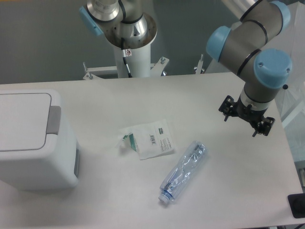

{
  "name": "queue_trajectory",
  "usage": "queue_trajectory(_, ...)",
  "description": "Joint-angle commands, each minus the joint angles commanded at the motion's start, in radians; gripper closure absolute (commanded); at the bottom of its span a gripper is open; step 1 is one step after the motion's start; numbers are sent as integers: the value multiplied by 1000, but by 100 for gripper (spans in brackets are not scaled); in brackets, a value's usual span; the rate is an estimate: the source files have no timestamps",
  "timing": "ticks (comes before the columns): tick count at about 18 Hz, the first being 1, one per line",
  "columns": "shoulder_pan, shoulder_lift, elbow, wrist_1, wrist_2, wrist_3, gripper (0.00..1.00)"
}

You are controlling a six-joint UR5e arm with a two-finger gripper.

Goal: Open the trash can
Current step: 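Lift the gripper slightly and begin moving toward the white trash can, then move the gripper across the table to the trash can lid edge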

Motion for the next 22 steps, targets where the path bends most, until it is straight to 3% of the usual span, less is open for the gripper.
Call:
queue_trajectory(6, 3, 12, -2, -6, -41, 2, 0)
queue_trajectory(15, -51, 90, -104, -6, -100, -144, 0)
queue_trajectory(18, -75, 109, -110, -17, -123, -146, 0)
queue_trajectory(22, -116, 129, -118, -17, -234, -348, 0)
